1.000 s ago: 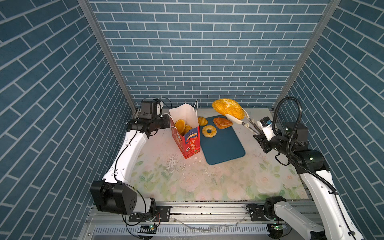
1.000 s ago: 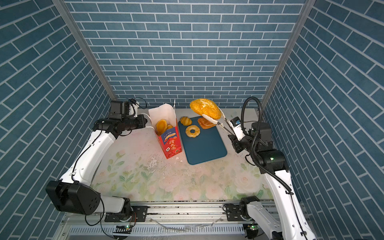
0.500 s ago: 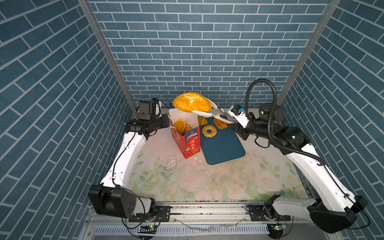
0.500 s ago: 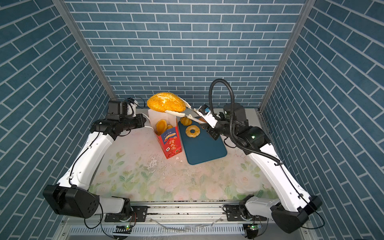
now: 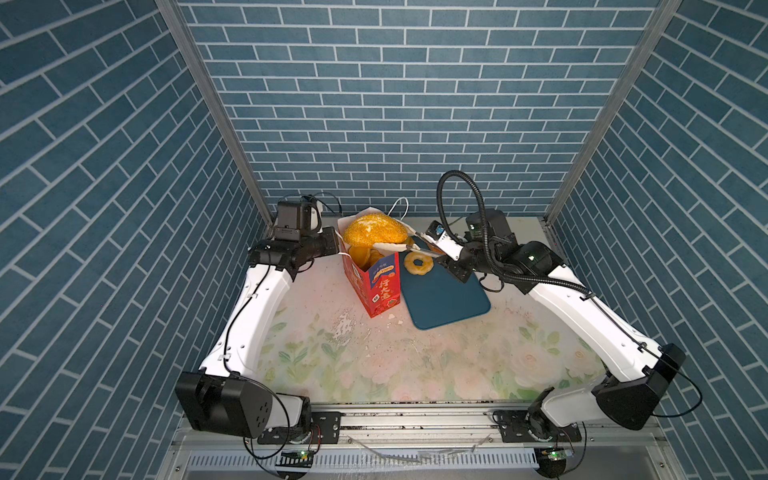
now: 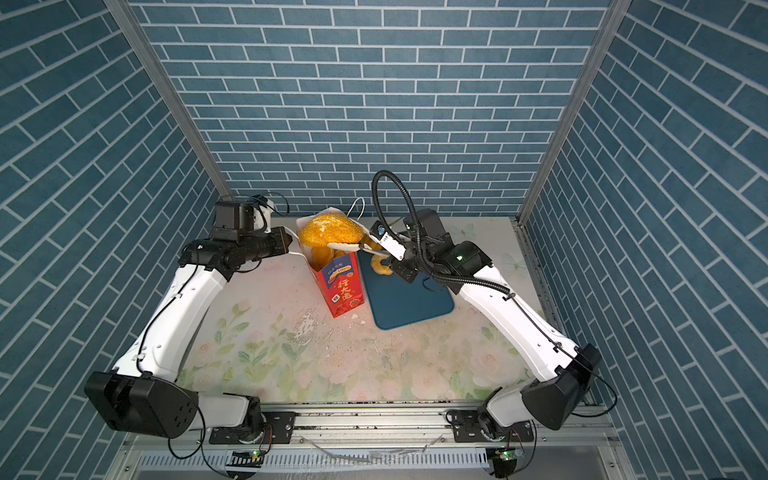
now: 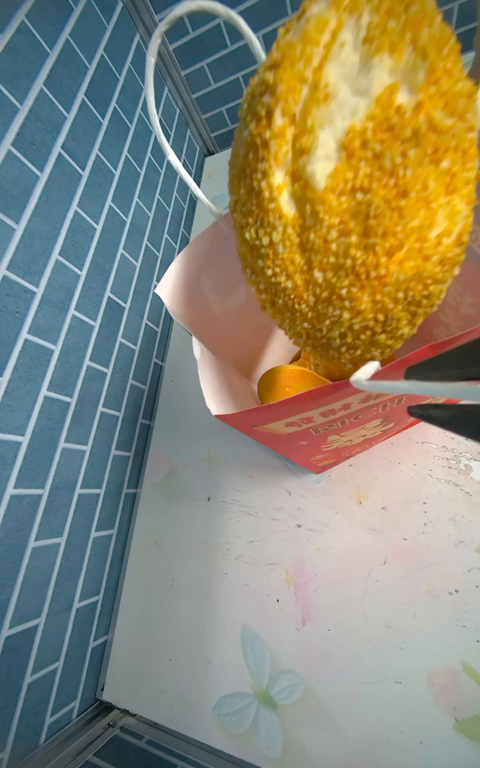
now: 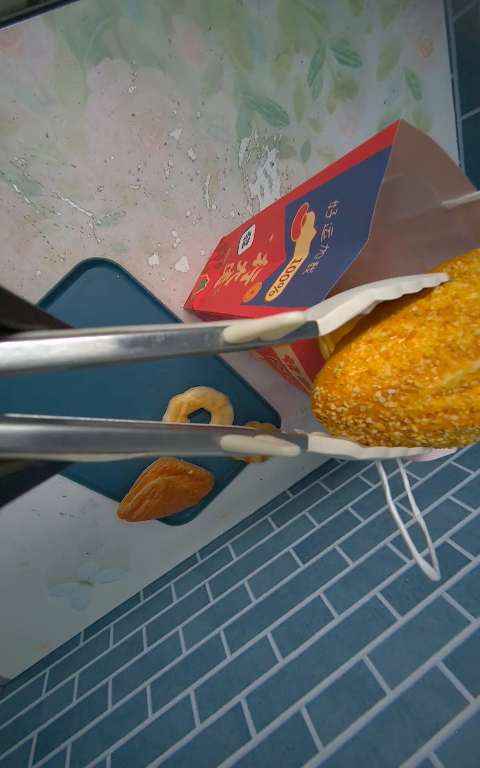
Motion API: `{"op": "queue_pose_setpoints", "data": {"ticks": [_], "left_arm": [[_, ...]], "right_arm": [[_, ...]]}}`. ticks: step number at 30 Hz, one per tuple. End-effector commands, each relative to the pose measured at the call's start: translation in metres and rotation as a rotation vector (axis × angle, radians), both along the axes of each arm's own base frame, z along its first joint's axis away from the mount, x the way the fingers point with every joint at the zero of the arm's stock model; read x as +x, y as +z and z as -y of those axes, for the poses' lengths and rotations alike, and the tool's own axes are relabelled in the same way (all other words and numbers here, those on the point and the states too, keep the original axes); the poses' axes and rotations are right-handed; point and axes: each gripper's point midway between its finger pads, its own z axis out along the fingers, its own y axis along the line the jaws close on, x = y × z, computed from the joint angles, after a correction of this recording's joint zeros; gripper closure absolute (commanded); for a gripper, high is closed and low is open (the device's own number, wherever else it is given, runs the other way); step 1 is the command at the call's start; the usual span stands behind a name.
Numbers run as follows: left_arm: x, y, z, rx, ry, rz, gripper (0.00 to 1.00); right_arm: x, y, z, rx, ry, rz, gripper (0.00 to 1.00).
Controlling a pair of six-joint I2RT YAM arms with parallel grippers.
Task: Place the fake bread into the paper bag
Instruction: 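Swing the held sesame bun over the open bag, then open the tongs over the bag to drop the sesame bun, then withdraw the empty tongs from the bag back toward the tray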
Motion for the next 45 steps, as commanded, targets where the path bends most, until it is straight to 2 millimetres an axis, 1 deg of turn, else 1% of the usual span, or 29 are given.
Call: {"op": "queue_pose_setpoints", "data": {"ticks": [1, 2, 4, 7, 9, 12, 19, 22, 26, 29, 33, 36, 41, 43, 45], "left_arm": [[-0.001, 0.003, 0.0, -0.009, -0.001, 0.009, 0.86], [0.0, 0.004, 0.0, -0.009, -0.002, 0.009, 0.86], [0.0, 0.006, 0.0, -0.007, -0.003, 0.009, 0.86], [0.001, 0.004, 0.001, -0.009, -0.003, 0.005, 0.86], [0.001, 0.005, 0.001, -0.01, -0.003, 0.006, 0.87], [0.001, 0.005, 0.001, -0.006, -0.005, 0.007, 0.86], [0.002, 0.003, 0.001, -0.007, -0.008, 0.004, 0.86], [0.002, 0.003, 0.002, -0.007, -0.01, 0.003, 0.86], [0.002, 0.003, 0.002, -0.008, -0.011, 0.005, 0.86], [0.002, 0.005, 0.002, -0.009, -0.011, 0.01, 0.86], [0.002, 0.005, 0.002, -0.008, -0.012, 0.01, 0.86], [0.002, 0.004, 0.002, -0.008, -0.011, 0.008, 0.87], [0.004, 0.004, 0.001, 0.004, -0.011, 0.008, 0.87], [0.006, 0.006, 0.001, 0.009, -0.011, 0.011, 0.87], [0.007, 0.007, 0.0, 0.015, -0.012, 0.014, 0.87]], "right_arm": [[0.01, 0.027, -0.004, 0.041, -0.047, 0.066, 0.97], [0.011, 0.027, -0.005, 0.036, -0.053, 0.069, 0.95], [0.011, 0.028, -0.009, 0.034, -0.047, 0.072, 0.83], [0.011, 0.032, -0.013, 0.04, -0.046, 0.083, 0.75], [0.011, 0.035, -0.014, 0.044, -0.041, 0.088, 0.71], [0.011, 0.034, -0.012, 0.038, -0.045, 0.092, 0.65], [0.011, 0.029, -0.009, 0.018, -0.055, 0.085, 0.63], [0.008, 0.029, -0.011, 0.029, -0.042, 0.075, 0.63], [0.006, 0.031, -0.016, 0.052, -0.031, 0.061, 0.61], [0.005, 0.033, -0.017, 0.065, -0.024, 0.059, 0.57], [0.007, 0.036, -0.018, 0.069, -0.029, 0.07, 0.56], [0.007, 0.044, -0.02, 0.095, -0.028, 0.088, 0.56], [0.004, 0.077, -0.019, 0.193, -0.029, 0.15, 0.58], [0.004, 0.093, -0.011, 0.228, -0.063, 0.181, 0.6], [0.006, 0.105, 0.001, 0.239, -0.115, 0.219, 0.61]]}}
